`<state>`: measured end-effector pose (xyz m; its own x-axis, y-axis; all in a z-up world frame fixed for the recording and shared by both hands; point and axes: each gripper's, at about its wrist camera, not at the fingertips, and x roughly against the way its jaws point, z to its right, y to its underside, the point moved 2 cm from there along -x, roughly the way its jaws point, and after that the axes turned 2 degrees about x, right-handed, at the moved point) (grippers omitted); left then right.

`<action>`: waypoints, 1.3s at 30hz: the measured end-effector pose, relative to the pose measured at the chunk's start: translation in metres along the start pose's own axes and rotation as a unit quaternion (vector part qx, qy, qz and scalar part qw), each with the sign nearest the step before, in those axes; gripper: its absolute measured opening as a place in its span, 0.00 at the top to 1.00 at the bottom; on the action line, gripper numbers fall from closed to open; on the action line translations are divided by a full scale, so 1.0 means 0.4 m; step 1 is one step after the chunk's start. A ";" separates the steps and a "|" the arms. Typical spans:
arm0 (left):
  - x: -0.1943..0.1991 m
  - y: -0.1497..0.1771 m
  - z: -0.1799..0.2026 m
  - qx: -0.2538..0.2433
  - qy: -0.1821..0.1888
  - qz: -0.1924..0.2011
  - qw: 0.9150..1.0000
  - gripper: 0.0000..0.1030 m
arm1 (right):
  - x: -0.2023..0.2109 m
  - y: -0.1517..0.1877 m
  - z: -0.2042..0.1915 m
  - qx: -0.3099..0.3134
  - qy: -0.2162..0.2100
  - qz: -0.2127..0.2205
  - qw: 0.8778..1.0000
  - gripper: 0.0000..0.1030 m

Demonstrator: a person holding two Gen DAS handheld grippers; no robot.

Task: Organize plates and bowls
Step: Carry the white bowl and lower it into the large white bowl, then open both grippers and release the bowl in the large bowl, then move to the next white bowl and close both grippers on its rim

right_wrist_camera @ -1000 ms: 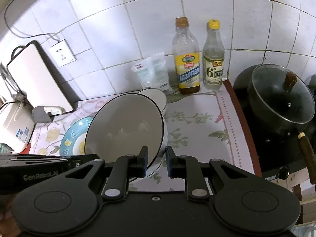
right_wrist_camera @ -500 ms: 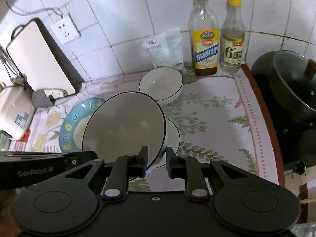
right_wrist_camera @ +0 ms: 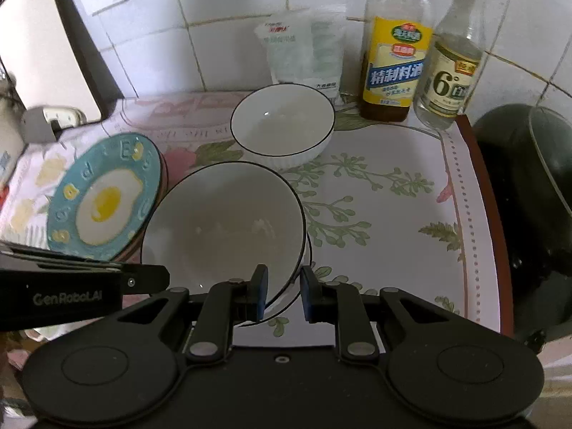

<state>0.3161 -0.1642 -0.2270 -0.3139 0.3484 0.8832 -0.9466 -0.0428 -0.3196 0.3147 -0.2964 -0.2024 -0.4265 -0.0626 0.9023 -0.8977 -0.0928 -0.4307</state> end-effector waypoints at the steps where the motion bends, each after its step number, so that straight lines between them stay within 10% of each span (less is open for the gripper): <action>1: -0.007 -0.003 -0.001 0.000 -0.002 -0.003 1.000 0.88 | -0.006 -0.002 -0.001 0.004 0.002 -0.002 1.000 0.77; 25: -0.002 -0.047 0.012 0.000 0.017 -0.042 0.999 0.82 | 0.003 -0.033 0.066 -0.011 -0.055 -0.009 0.998 0.69; 39: 0.140 -0.180 0.000 0.024 0.045 0.073 0.996 0.80 | 0.015 -0.225 0.216 -0.064 -0.137 0.031 0.988 0.67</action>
<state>0.3668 -0.1417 -0.1545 -0.4420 0.4179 0.7937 -0.8948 -0.1428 -0.4231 0.4026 -0.3744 -0.1596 -0.4506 -0.3333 0.8282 -0.8849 0.0444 -0.4636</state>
